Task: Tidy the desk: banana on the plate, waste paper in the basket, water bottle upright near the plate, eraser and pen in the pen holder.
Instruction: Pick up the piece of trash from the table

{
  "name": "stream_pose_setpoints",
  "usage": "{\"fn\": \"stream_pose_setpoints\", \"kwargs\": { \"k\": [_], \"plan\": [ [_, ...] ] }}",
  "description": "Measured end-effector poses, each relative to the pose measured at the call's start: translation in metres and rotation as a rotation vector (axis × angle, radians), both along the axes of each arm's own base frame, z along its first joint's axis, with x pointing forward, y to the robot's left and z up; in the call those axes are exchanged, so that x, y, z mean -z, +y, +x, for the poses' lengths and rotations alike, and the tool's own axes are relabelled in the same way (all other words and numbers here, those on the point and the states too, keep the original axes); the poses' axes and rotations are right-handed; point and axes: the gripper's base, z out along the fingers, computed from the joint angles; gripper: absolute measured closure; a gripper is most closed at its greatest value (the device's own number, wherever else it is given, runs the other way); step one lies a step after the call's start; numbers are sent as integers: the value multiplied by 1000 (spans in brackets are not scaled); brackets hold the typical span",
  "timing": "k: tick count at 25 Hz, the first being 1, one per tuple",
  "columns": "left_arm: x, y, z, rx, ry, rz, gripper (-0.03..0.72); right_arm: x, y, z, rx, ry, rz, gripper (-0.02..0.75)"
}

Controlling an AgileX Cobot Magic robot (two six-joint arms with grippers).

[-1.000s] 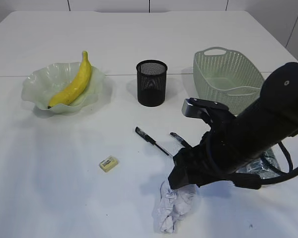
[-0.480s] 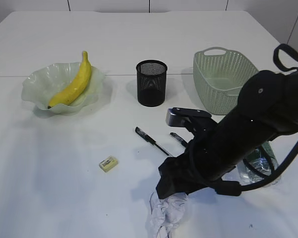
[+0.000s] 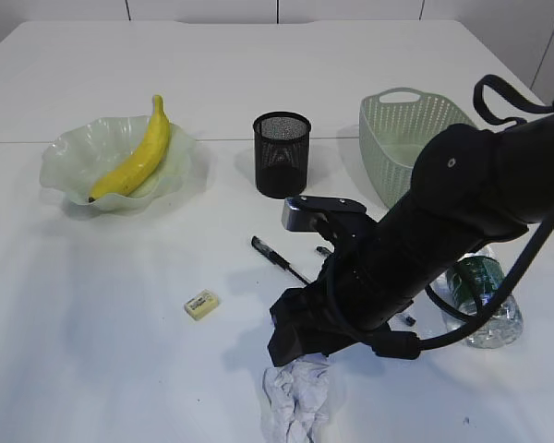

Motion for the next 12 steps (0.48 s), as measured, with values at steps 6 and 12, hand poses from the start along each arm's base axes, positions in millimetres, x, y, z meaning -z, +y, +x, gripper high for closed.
{"fn": "stream_pose_setpoints", "kwargs": {
  "k": [6, 12],
  "plan": [
    [0, 0, 0, 1, 0, 1, 451, 0, 0, -2, -10, 25, -2, 237],
    [0, 0, 0, 1, 0, 1, 452, -5, 2, 1, -12, 10, 7, 237]
  ]
}}
